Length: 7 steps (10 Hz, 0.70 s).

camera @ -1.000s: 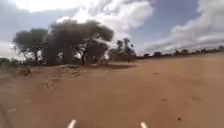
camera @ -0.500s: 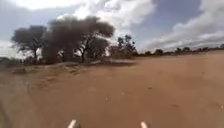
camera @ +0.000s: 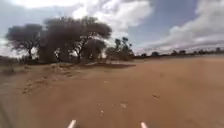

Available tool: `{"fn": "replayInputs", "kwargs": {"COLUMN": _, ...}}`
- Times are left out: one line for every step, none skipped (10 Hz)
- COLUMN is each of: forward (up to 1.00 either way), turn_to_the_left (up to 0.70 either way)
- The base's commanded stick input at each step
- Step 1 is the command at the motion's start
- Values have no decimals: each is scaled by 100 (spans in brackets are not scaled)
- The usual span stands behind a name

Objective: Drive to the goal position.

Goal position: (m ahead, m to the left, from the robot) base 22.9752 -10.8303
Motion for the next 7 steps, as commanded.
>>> {"fn": "replayInputs", "kwargs": {"forward": 70, "turn_to_the_left": 0}}
{"fn": "replayInputs", "kwargs": {"forward": 70, "turn_to_the_left": 0}}
{"fn": "replayInputs", "kwargs": {"forward": 70, "turn_to_the_left": 0}}
{"fn": "replayInputs", "kwargs": {"forward": 70, "turn_to_the_left": -11}}
{"fn": "replayInputs", "kwargs": {"forward": 70, "turn_to_the_left": -27}}
{"fn": "replayInputs", "kwargs": {"forward": 70, "turn_to_the_left": -27}}
{"fn": "replayInputs", "kwargs": {"forward": 70, "turn_to_the_left": -27}}
